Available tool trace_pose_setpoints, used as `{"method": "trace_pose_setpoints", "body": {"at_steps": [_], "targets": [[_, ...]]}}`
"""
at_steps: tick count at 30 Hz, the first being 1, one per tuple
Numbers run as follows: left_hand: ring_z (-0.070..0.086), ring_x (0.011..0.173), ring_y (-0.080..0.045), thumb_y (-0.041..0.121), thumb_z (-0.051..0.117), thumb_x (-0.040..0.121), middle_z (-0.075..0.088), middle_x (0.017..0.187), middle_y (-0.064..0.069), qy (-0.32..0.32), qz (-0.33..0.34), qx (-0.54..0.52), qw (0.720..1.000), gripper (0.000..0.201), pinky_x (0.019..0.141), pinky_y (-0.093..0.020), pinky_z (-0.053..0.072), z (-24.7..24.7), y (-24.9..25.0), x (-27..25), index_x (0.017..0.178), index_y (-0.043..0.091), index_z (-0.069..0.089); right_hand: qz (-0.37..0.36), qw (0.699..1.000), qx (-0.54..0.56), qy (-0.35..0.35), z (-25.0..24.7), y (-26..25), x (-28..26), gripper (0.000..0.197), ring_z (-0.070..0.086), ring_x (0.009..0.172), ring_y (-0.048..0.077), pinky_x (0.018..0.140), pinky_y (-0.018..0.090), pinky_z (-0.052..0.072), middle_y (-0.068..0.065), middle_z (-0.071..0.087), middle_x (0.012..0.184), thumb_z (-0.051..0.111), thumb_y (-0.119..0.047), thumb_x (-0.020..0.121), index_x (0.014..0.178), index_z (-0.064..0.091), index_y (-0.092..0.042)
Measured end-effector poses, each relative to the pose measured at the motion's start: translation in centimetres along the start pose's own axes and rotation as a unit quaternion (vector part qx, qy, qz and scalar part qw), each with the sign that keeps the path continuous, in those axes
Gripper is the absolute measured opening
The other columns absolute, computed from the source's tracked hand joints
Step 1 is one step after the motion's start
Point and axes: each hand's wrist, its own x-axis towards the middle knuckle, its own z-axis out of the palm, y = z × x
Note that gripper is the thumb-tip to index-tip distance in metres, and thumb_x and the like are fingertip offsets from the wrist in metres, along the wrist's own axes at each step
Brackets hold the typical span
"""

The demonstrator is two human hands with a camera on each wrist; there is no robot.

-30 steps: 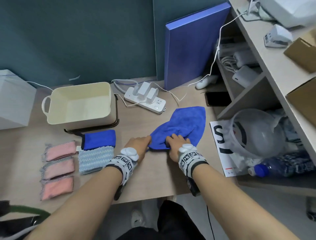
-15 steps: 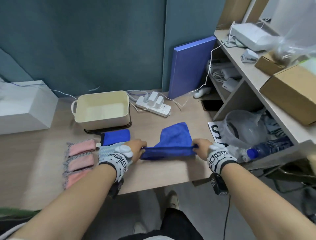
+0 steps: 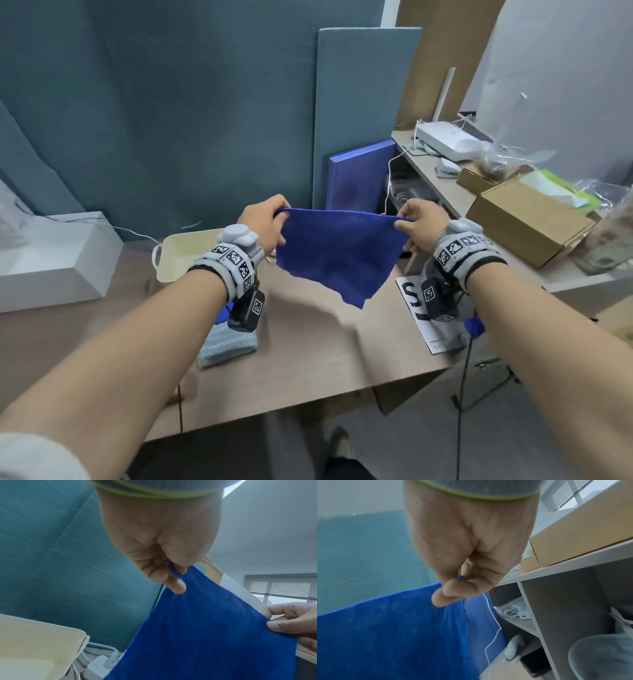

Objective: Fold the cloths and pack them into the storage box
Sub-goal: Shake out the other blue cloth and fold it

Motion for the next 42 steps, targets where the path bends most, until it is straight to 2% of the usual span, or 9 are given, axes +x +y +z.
{"method": "trace_pose_setpoints", "body": {"at_steps": [5, 11, 14, 18, 24, 27, 32, 38, 42], "targets": [[0.072, 0.067, -0.010, 0.017, 0.053, 0.093, 0.072, 0.073, 0.005, 0.030, -0.024, -0.029, 0.999, 0.017, 0.070, -0.035, 0.060, 0.5, 0.4, 2.0, 0.083, 0.027, 0.064, 0.028, 0.997, 0.069, 0.016, 0.2, 0.0, 1.2, 0.016, 0.076, 0.061, 0.033, 0.067, 0.056, 0.064, 0.014, 0.071, 0.098, 0.068, -0.008, 0.090, 0.082, 0.064, -0.021], [0.063, 0.074, -0.013, 0.023, 0.060, 0.093, 0.069, 0.081, 0.007, 0.054, -0.019, 0.007, 0.998, 0.011, 0.060, -0.018, 0.041, 0.1, 1.3, 2.6, 0.090, 0.025, 0.070, -0.004, 0.998, 0.031, 0.049, -0.6, -0.1, 1.4, 0.007, 0.075, 0.075, 0.022, 0.061, 0.023, 0.056, 0.009, 0.074, 0.086, 0.070, -0.010, 0.088, 0.086, 0.070, -0.016], [0.061, 0.072, -0.011, 0.024, 0.061, 0.093, 0.067, 0.080, 0.008, 0.022, 0.000, 0.019, 1.000, 0.009, 0.061, -0.020, 0.041, -0.1, 0.4, 1.7, 0.089, 0.024, 0.069, -0.011, 0.998, 0.013, 0.053, -0.9, 1.0, 0.0, 0.004, 0.068, 0.069, 0.016, 0.064, 0.022, 0.053, -0.004, 0.072, 0.076, 0.072, -0.014, 0.083, 0.083, 0.071, -0.018], [0.053, 0.063, -0.013, 0.021, 0.064, 0.095, 0.058, 0.065, 0.011, -0.121, -0.011, 0.050, 0.991, 0.015, 0.057, -0.021, 0.038, 3.5, -4.8, -4.1, 0.081, 0.026, 0.062, 0.017, 0.998, -0.037, -0.043, 3.9, 5.9, -4.7, 0.012, 0.061, 0.062, 0.014, 0.055, 0.020, 0.043, -0.001, 0.071, 0.067, 0.076, -0.014, 0.077, 0.072, 0.068, -0.021], [0.056, 0.062, -0.012, 0.024, 0.063, 0.095, 0.062, 0.062, 0.008, -0.254, -0.092, 0.077, 0.960, 0.031, 0.056, -0.020, 0.037, 8.6, -10.7, -12.1, 0.067, 0.031, 0.055, 0.075, 0.981, -0.025, -0.180, 9.8, 12.9, -10.2, 0.020, 0.060, 0.049, 0.000, 0.059, 0.024, 0.051, -0.003, 0.069, 0.058, 0.073, -0.003, 0.081, 0.071, 0.067, -0.020], [0.061, 0.068, -0.016, 0.023, 0.062, 0.095, 0.067, 0.067, 0.005, -0.283, -0.126, 0.073, 0.948, 0.030, 0.064, -0.027, 0.042, 10.6, -12.8, -14.3, 0.067, 0.030, 0.054, 0.108, 0.971, -0.039, -0.211, 12.4, 15.6, -11.7, 0.011, 0.064, 0.054, 0.006, 0.067, 0.030, 0.058, -0.003, 0.071, 0.063, 0.073, -0.008, 0.080, 0.075, 0.069, -0.017], [0.061, 0.072, -0.019, 0.027, 0.058, 0.097, 0.068, 0.074, 0.001, -0.252, -0.158, 0.087, 0.951, 0.020, 0.060, -0.027, 0.038, 12.6, -14.2, -12.6, 0.077, 0.027, 0.054, 0.135, 0.970, -0.033, -0.202, 14.6, 17.6, -9.0, 0.009, 0.070, 0.069, 0.022, 0.073, 0.036, 0.060, -0.001, 0.071, 0.068, 0.075, -0.016, 0.080, 0.074, 0.069, -0.018], [0.059, 0.076, -0.024, 0.032, 0.058, 0.095, 0.063, 0.071, 0.003, -0.172, -0.221, 0.109, 0.954, 0.011, 0.066, -0.030, 0.038, 15.0, -15.7, -6.9, 0.085, 0.027, 0.055, 0.130, 0.976, -0.020, -0.175, 16.7, 17.9, -2.7, 0.011, 0.057, 0.067, 0.016, 0.059, 0.023, 0.043, -0.002, 0.065, 0.070, 0.075, -0.014, 0.084, 0.077, 0.067, -0.016], [0.063, 0.092, -0.025, 0.027, 0.067, 0.090, 0.065, 0.098, 0.002, -0.144, -0.248, 0.119, 0.951, 0.019, 0.075, -0.029, 0.042, 17.0, -16.6, -3.7, 0.108, 0.024, 0.061, 0.119, 0.977, -0.016, -0.176, 18.3, 18.4, 0.6, 0.021, 0.058, 0.070, 0.019, 0.063, 0.028, 0.043, -0.004, 0.060, 0.084, 0.073, -0.011, 0.085, 0.098, 0.062, -0.023]]}}
